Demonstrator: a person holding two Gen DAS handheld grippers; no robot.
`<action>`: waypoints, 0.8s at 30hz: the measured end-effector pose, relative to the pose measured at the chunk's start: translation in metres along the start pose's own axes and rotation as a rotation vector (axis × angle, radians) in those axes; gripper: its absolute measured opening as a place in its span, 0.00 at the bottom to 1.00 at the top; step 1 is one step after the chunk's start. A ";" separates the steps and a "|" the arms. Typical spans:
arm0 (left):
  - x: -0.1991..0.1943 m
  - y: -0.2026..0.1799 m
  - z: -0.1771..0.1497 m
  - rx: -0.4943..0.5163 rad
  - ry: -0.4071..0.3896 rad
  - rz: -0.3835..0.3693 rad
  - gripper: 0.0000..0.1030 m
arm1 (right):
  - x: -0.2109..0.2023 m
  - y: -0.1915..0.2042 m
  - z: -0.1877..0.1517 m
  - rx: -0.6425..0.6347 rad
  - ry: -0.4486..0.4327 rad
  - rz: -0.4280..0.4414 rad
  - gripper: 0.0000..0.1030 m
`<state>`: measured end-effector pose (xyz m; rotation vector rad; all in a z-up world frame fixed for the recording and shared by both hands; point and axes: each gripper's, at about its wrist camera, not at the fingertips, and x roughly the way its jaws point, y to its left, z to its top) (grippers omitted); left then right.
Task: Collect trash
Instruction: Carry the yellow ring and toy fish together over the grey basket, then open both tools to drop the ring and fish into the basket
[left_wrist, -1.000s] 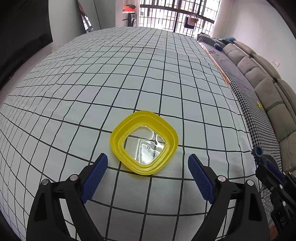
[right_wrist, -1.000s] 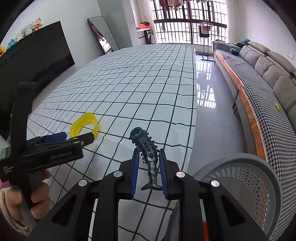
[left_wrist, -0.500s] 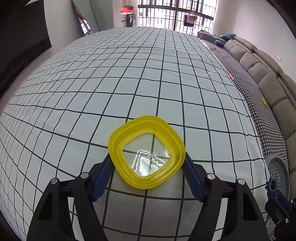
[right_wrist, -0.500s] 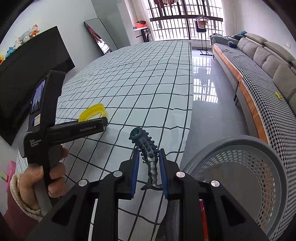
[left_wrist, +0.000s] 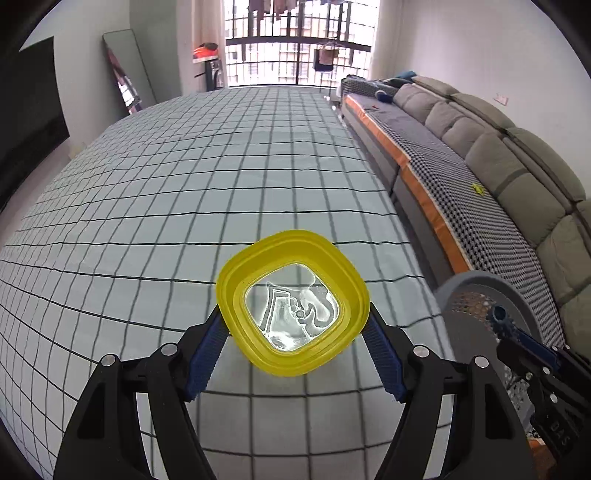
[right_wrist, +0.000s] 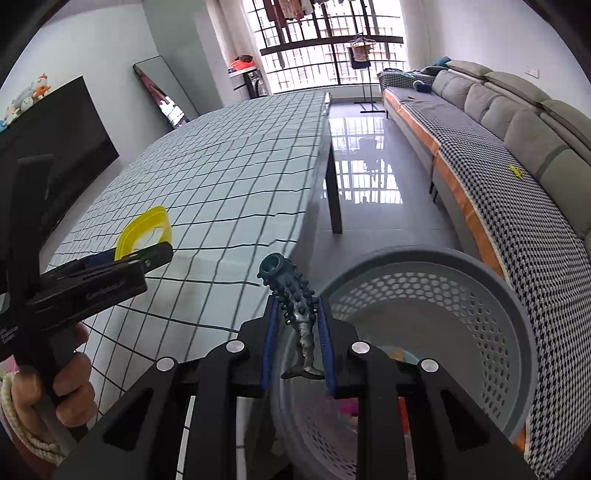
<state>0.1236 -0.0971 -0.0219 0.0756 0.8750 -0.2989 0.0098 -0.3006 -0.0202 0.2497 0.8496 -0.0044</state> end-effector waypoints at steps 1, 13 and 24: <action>-0.005 -0.010 -0.003 0.012 -0.002 -0.025 0.68 | -0.005 -0.009 -0.004 0.011 -0.001 -0.021 0.20; -0.022 -0.131 -0.049 0.215 0.020 -0.193 0.68 | -0.024 -0.092 -0.054 0.113 0.047 -0.141 0.20; -0.012 -0.157 -0.072 0.241 0.065 -0.177 0.70 | -0.029 -0.111 -0.069 0.121 0.054 -0.132 0.21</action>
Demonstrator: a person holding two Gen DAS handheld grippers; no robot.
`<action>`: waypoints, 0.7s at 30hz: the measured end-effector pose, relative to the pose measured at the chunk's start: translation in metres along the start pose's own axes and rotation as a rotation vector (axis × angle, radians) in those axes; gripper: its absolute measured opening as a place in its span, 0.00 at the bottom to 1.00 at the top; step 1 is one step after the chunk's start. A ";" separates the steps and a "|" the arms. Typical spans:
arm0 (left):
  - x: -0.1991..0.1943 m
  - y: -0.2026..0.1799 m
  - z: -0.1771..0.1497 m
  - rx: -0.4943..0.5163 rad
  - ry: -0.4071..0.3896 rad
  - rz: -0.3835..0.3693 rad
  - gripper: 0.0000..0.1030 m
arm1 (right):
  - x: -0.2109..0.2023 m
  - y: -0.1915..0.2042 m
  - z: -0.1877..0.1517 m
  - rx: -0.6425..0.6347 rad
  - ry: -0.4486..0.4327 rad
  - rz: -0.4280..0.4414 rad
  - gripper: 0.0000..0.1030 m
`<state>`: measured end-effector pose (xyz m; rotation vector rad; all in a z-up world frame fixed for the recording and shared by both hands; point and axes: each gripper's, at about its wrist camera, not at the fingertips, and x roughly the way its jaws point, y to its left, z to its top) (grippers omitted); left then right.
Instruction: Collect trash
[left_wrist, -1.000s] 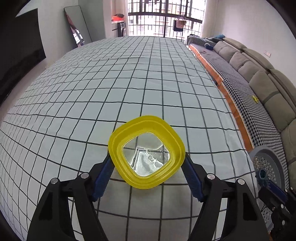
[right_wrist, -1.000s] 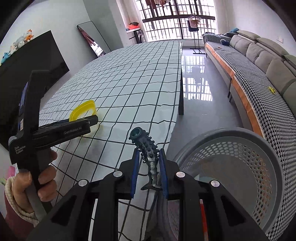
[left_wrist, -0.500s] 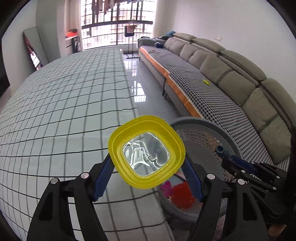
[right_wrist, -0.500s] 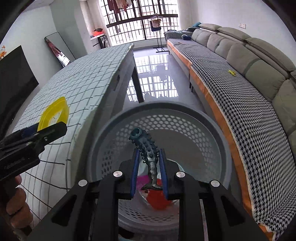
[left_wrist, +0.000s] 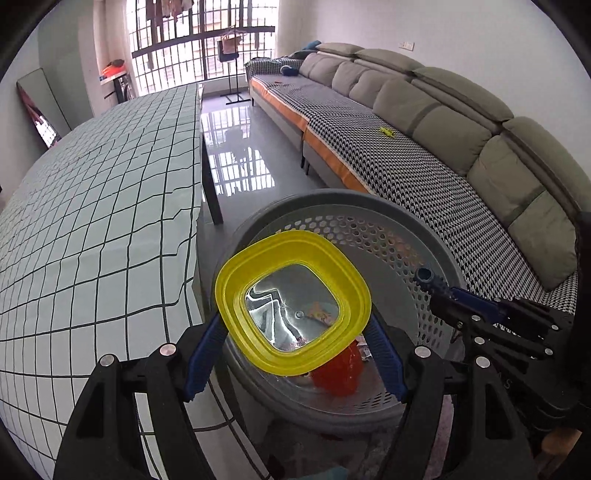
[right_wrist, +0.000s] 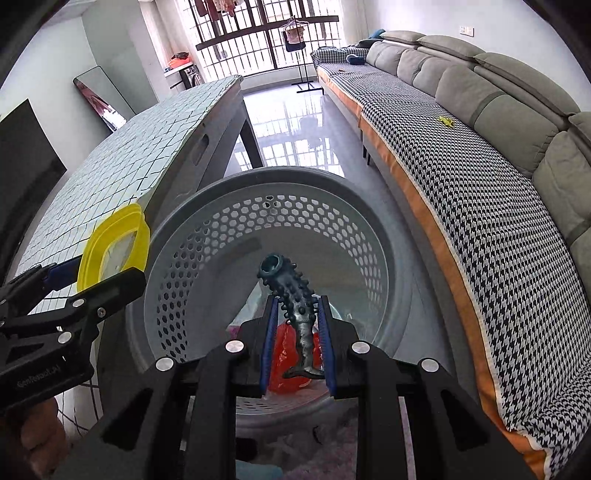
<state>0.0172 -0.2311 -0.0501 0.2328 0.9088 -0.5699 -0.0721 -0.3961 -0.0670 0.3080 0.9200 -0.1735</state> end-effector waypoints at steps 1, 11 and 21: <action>0.000 0.000 0.000 -0.004 -0.001 0.004 0.70 | -0.001 -0.001 0.000 0.003 -0.007 0.002 0.22; -0.007 0.004 -0.001 -0.022 -0.022 0.041 0.76 | -0.009 -0.003 0.001 0.026 -0.041 0.010 0.38; -0.007 0.009 -0.006 -0.046 -0.021 0.075 0.77 | -0.005 0.001 -0.004 0.038 -0.037 -0.001 0.41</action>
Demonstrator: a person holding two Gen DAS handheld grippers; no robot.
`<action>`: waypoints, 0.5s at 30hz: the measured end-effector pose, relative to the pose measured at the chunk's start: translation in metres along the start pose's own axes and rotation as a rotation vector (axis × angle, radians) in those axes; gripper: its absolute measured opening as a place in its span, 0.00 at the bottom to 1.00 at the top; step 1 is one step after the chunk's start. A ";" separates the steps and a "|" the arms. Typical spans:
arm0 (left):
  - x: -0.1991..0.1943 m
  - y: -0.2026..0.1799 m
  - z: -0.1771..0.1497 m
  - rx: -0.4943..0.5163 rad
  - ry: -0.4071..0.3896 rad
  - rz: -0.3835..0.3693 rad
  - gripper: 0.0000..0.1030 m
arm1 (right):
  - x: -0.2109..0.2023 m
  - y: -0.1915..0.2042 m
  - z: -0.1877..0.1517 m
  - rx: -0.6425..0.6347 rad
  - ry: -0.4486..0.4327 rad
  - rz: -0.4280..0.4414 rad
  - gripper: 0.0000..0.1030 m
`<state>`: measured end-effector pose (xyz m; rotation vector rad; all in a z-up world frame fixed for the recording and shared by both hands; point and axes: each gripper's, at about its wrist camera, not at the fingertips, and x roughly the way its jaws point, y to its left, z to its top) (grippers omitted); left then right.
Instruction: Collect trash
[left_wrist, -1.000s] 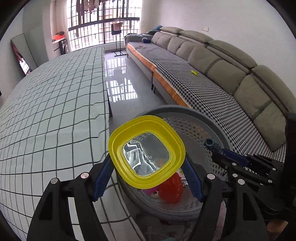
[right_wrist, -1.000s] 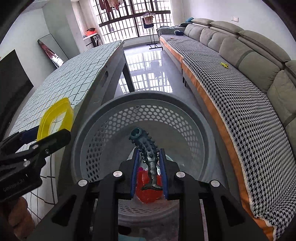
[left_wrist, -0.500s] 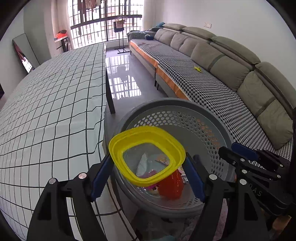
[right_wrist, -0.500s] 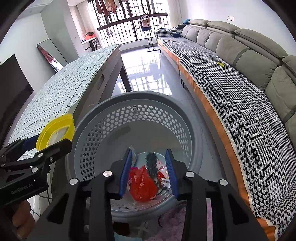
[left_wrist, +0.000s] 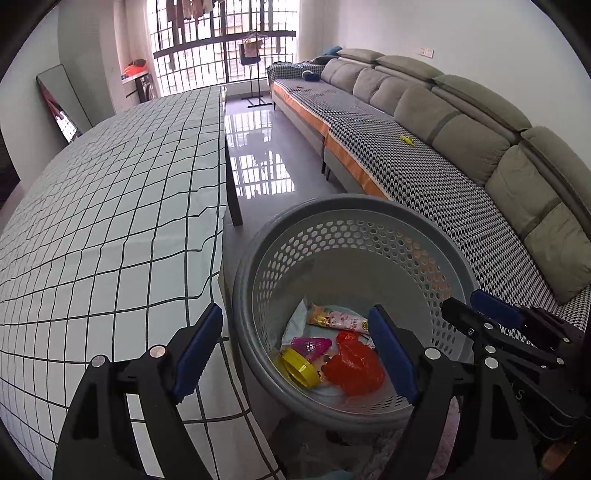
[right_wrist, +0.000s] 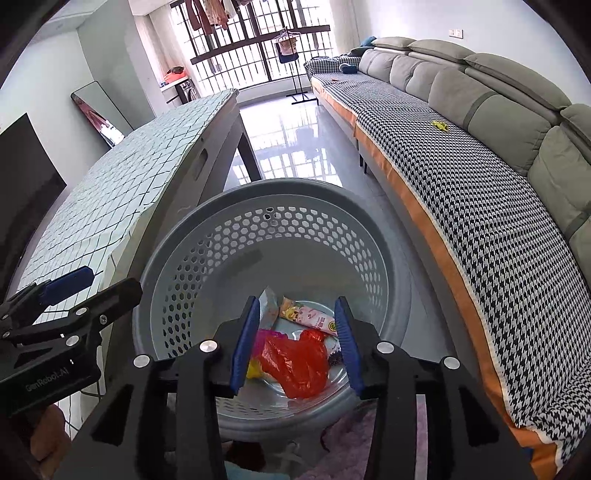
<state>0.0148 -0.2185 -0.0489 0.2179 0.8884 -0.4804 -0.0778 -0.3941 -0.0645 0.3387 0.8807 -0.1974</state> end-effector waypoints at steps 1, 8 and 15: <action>0.000 0.001 0.000 -0.004 0.001 0.003 0.77 | 0.000 0.000 -0.001 0.000 0.000 -0.003 0.41; -0.001 0.006 -0.002 -0.025 0.001 0.030 0.81 | 0.002 0.007 -0.004 -0.010 0.000 -0.014 0.43; -0.006 0.016 -0.005 -0.039 -0.011 0.052 0.81 | 0.003 0.011 -0.003 -0.022 -0.011 -0.022 0.51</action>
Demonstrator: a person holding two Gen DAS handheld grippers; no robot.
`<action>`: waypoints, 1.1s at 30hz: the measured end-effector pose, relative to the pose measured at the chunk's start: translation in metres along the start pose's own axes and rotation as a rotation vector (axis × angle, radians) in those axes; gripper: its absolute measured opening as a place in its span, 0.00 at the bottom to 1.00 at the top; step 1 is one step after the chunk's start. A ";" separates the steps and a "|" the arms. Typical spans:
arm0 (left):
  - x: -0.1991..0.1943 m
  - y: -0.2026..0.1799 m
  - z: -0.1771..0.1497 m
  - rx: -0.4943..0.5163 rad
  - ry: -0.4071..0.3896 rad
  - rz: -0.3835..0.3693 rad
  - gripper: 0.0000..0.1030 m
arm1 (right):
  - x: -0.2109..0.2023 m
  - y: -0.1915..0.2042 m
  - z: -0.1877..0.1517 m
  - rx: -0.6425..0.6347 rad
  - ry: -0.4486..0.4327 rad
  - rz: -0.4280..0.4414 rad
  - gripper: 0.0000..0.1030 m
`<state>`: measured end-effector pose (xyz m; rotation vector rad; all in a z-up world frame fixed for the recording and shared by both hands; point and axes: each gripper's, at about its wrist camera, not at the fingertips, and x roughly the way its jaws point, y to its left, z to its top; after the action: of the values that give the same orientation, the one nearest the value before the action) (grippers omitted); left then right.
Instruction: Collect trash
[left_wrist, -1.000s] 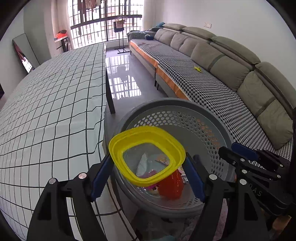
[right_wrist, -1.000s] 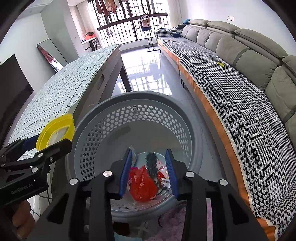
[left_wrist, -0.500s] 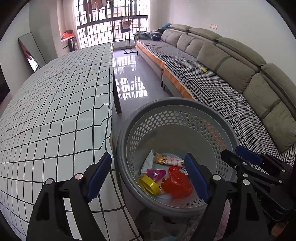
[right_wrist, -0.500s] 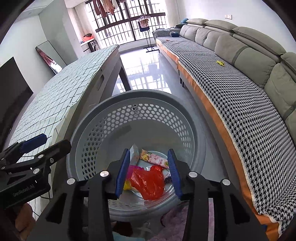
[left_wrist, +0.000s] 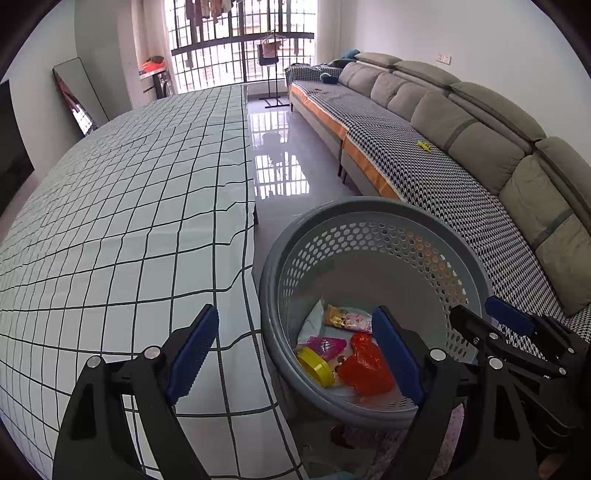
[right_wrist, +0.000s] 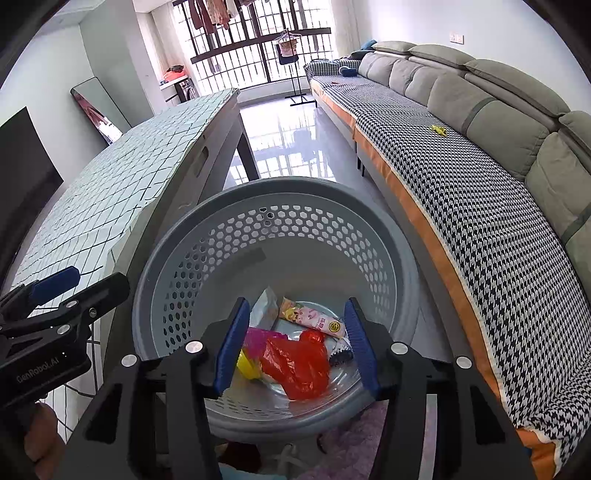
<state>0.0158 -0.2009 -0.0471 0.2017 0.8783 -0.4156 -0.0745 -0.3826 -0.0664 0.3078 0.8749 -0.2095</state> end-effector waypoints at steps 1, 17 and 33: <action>-0.001 0.002 0.001 0.000 -0.001 0.002 0.81 | 0.000 0.001 0.000 -0.002 0.001 0.000 0.51; -0.003 0.012 0.002 -0.012 -0.004 0.024 0.90 | 0.003 0.004 0.003 -0.008 0.006 -0.007 0.56; -0.003 0.009 0.003 -0.007 -0.002 0.051 0.93 | 0.000 0.002 0.002 -0.004 -0.003 -0.005 0.59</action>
<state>0.0203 -0.1927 -0.0434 0.2165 0.8704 -0.3647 -0.0726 -0.3817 -0.0646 0.3018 0.8735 -0.2130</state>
